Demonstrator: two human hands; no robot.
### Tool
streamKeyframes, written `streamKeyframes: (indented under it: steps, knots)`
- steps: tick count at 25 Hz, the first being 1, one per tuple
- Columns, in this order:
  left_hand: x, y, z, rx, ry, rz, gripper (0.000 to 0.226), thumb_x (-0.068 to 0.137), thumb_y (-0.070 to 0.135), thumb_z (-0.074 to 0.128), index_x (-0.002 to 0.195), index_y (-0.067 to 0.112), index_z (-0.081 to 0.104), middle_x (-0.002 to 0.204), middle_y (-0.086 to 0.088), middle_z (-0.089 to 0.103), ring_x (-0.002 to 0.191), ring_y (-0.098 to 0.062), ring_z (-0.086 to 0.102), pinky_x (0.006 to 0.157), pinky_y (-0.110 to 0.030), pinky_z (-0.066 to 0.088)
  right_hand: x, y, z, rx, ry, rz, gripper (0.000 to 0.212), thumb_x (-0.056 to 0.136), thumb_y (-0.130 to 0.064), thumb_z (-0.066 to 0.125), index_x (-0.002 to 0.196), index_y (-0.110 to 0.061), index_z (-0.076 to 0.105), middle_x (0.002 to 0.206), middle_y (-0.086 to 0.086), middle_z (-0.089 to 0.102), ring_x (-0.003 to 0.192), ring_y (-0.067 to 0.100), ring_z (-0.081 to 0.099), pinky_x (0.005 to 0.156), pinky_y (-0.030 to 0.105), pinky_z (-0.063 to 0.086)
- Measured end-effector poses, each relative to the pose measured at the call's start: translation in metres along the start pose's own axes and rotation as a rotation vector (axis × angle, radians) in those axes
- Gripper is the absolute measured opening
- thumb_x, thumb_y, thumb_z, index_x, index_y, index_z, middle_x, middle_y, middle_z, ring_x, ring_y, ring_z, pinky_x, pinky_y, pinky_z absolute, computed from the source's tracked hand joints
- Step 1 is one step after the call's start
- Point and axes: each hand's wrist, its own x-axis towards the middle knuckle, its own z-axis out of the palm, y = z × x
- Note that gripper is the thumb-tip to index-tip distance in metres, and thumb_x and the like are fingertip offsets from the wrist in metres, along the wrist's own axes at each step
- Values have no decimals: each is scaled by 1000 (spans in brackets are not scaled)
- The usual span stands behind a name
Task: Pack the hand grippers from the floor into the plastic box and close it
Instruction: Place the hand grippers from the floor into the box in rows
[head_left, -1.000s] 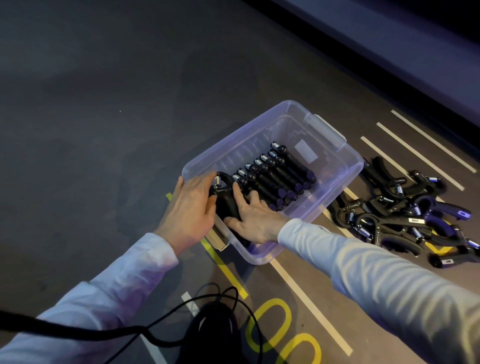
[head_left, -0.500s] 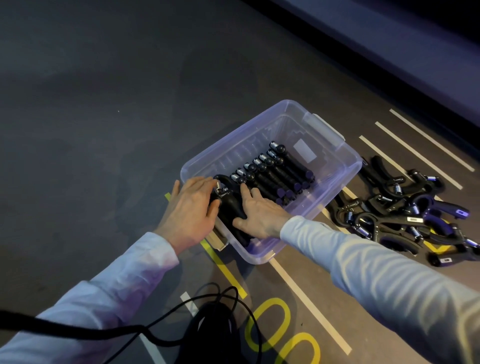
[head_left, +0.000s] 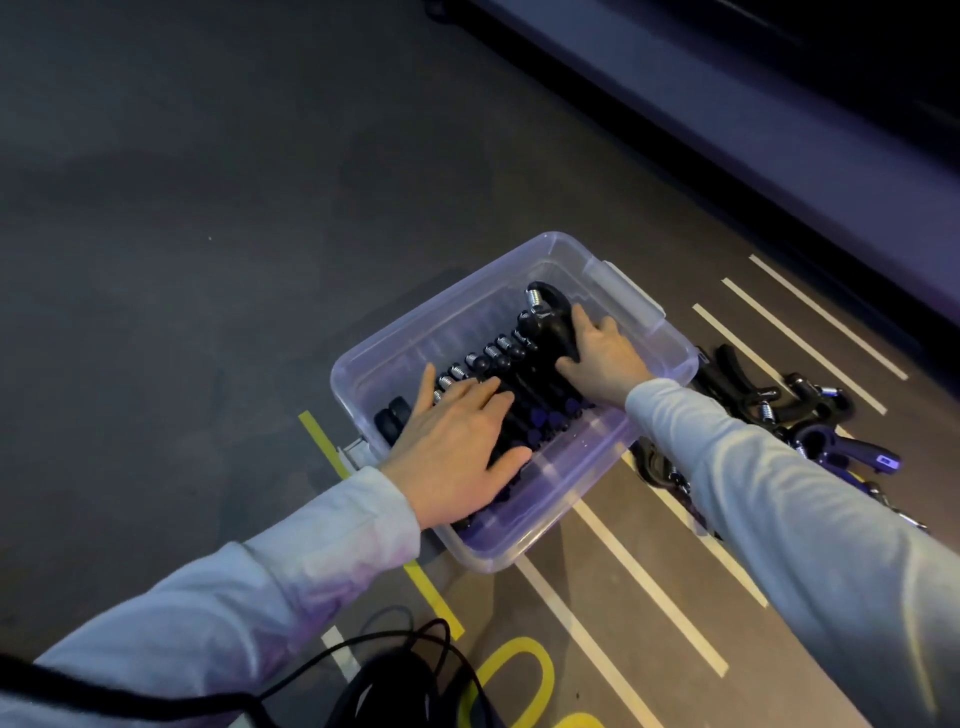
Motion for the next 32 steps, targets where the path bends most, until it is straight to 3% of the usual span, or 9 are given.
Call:
streamKeyframes:
  steps: [5, 8, 13, 15, 17, 19, 23, 28, 32]
  knots:
    - [5, -6, 10, 12, -30, -28, 63, 94, 51, 31, 146, 19, 20, 154, -1, 19, 142, -20, 14, 114, -49, -10, 18, 5, 8, 4, -32, 18, 55, 91, -16, 44, 140, -3, 23, 136, 29, 38, 121, 45, 44, 100, 42, 37]
    - [3, -8, 16, 14, -67, -42, 62, 95, 50, 32, 146, 19, 20, 154, -1, 19, 142, -20, 14, 114, -49, -10, 15, 6, 3, -19, 73, -21, 29, 91, -9, 41, 119, 0, 43, 117, 30, 57, 107, 45, 55, 84, 38, 43]
    - [1, -12, 20, 86, -14, -77, 59, 94, 48, 36, 142, 14, 29, 149, -3, 29, 138, -21, 22, 114, -48, -6, -14, 1, -10, -59, 309, -188, 23, 96, -12, 41, 114, 1, 45, 96, 28, 63, 89, 45, 60, 68, 40, 40]
    - [0, -13, 19, 152, 46, -136, 60, 92, 44, 40, 140, 9, 29, 147, -7, 32, 137, -24, 22, 113, -48, -6, -21, -2, -19, 110, 215, -309, 22, 96, -14, 45, 114, -3, 50, 98, 22, 64, 92, 40, 60, 73, 40, 44]
    - [1, -18, 15, 206, 85, -221, 66, 90, 34, 42, 143, 4, 18, 150, -12, 22, 141, -29, 11, 112, -48, -8, -28, -12, -21, 460, -79, -309, 22, 97, -12, 46, 117, -3, 52, 101, 17, 61, 91, 29, 60, 81, 39, 50]
    - [1, -26, 12, 186, 138, -271, 70, 87, 20, 44, 145, 1, 10, 154, -14, 12, 142, -28, 4, 112, -45, -9, -35, -25, -11, 807, -410, -204, 25, 98, -6, 42, 122, 0, 49, 101, 12, 59, 81, 18, 57, 75, 23, 55]
    - [0, -45, 11, -66, 419, -196, 66, 69, -7, 49, 134, -4, 39, 134, -19, 46, 126, -35, 38, 109, -36, 18, -36, -36, 18, 894, -711, -152, 16, 100, -6, 38, 101, -12, 53, 91, 1, 63, 73, 12, 59, 67, 19, 54]
    - [2, -61, 15, -74, 383, -125, 52, 76, -7, 55, 128, -1, 49, 129, -16, 54, 119, -34, 48, 107, -35, 21, -39, -55, 48, 772, -814, -135, 15, 100, -8, 39, 112, -9, 48, 84, 4, 61, 71, 10, 58, 71, 24, 45]
    - [-2, -59, 13, 2, 234, -162, 54, 89, 17, 52, 140, 8, 36, 145, -8, 38, 137, -22, 29, 113, -39, -3, -45, -64, 52, 343, -540, -189, 34, 94, -28, 55, 120, -7, 47, 97, 7, 60, 90, 21, 57, 77, 27, 42]
